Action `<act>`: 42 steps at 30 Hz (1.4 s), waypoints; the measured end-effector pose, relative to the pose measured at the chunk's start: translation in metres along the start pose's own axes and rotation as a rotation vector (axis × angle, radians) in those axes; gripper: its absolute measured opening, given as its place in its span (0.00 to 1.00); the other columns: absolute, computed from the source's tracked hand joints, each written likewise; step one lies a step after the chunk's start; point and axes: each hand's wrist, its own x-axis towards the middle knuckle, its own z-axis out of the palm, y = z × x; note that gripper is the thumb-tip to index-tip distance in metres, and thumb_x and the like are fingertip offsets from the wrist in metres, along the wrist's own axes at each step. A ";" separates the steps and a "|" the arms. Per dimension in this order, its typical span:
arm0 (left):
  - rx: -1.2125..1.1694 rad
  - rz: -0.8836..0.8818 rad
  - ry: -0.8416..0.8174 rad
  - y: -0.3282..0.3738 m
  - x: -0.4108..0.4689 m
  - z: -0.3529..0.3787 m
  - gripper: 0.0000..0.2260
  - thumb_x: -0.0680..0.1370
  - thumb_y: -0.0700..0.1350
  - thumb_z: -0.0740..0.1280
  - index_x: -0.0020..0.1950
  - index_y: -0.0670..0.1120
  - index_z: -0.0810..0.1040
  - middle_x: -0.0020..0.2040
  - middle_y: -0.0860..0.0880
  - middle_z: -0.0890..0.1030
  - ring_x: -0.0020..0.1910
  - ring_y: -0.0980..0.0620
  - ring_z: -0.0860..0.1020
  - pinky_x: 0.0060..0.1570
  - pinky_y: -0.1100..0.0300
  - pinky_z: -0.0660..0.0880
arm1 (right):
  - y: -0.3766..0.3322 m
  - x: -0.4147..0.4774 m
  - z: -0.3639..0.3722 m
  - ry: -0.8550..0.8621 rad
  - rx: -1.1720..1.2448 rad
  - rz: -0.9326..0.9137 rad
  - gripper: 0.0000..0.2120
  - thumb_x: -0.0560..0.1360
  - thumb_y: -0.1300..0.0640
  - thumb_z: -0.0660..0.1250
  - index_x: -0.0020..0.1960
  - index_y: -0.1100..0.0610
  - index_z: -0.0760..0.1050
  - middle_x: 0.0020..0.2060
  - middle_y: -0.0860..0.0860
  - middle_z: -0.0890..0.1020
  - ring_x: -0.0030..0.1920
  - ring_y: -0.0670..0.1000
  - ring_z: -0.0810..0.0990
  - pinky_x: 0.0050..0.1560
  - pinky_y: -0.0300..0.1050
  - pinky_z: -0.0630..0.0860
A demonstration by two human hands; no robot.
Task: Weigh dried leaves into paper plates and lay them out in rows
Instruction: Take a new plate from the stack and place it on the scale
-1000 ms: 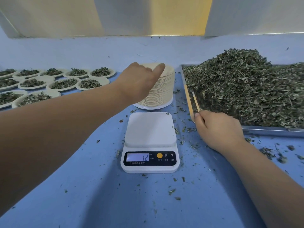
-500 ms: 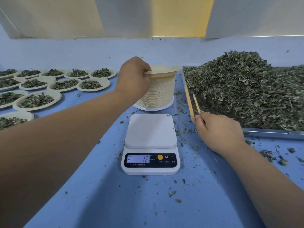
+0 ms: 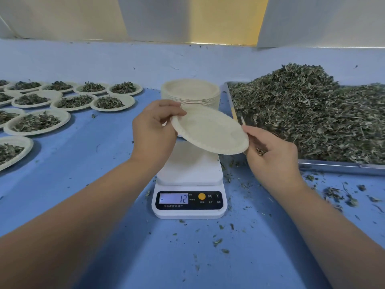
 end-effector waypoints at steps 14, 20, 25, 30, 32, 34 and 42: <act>-0.153 -0.378 -0.106 -0.046 -0.020 -0.045 0.23 0.73 0.23 0.68 0.49 0.52 0.84 0.46 0.57 0.87 0.50 0.58 0.85 0.48 0.67 0.80 | -0.012 -0.010 0.011 -0.144 -0.204 -0.264 0.15 0.74 0.68 0.71 0.59 0.59 0.84 0.57 0.52 0.85 0.56 0.43 0.80 0.61 0.24 0.68; -0.140 -0.427 -0.085 -0.053 -0.020 -0.050 0.25 0.73 0.23 0.65 0.49 0.54 0.85 0.49 0.56 0.87 0.53 0.58 0.84 0.44 0.66 0.80 | -0.016 -0.010 0.003 -0.164 -0.310 -0.331 0.14 0.74 0.68 0.66 0.54 0.56 0.85 0.50 0.49 0.87 0.45 0.50 0.85 0.46 0.49 0.83; -0.141 -0.458 -0.036 -0.051 -0.020 -0.049 0.29 0.71 0.20 0.59 0.46 0.53 0.85 0.58 0.59 0.83 0.56 0.60 0.83 0.46 0.66 0.80 | -0.014 -0.010 -0.001 -0.069 -0.285 -0.271 0.12 0.74 0.70 0.66 0.50 0.60 0.85 0.48 0.52 0.87 0.48 0.53 0.86 0.47 0.52 0.84; -0.131 -0.457 -0.026 -0.047 -0.022 -0.049 0.28 0.69 0.19 0.57 0.45 0.49 0.84 0.57 0.58 0.82 0.48 0.59 0.85 0.42 0.68 0.79 | -0.012 -0.009 0.002 -0.063 -0.260 -0.238 0.12 0.75 0.70 0.65 0.50 0.59 0.85 0.49 0.50 0.86 0.48 0.50 0.85 0.47 0.49 0.83; -0.112 -0.437 -0.041 -0.045 -0.024 -0.049 0.26 0.70 0.19 0.59 0.44 0.48 0.84 0.56 0.58 0.82 0.46 0.59 0.86 0.42 0.68 0.79 | -0.012 -0.009 0.005 -0.066 -0.257 -0.212 0.12 0.75 0.69 0.65 0.51 0.58 0.85 0.49 0.49 0.86 0.47 0.49 0.84 0.48 0.48 0.82; -0.093 -0.434 -0.042 -0.044 -0.025 -0.049 0.26 0.70 0.20 0.59 0.42 0.49 0.84 0.55 0.60 0.82 0.45 0.59 0.86 0.41 0.68 0.79 | -0.012 -0.010 0.005 -0.072 -0.250 -0.200 0.12 0.75 0.69 0.65 0.51 0.58 0.85 0.49 0.49 0.86 0.47 0.49 0.84 0.47 0.47 0.82; -0.053 -0.412 -0.035 -0.042 -0.025 -0.049 0.28 0.68 0.20 0.57 0.39 0.51 0.84 0.56 0.59 0.81 0.44 0.57 0.86 0.42 0.66 0.80 | -0.009 -0.009 0.001 -0.069 -0.252 -0.188 0.12 0.75 0.68 0.64 0.49 0.59 0.85 0.47 0.50 0.86 0.47 0.47 0.83 0.47 0.27 0.75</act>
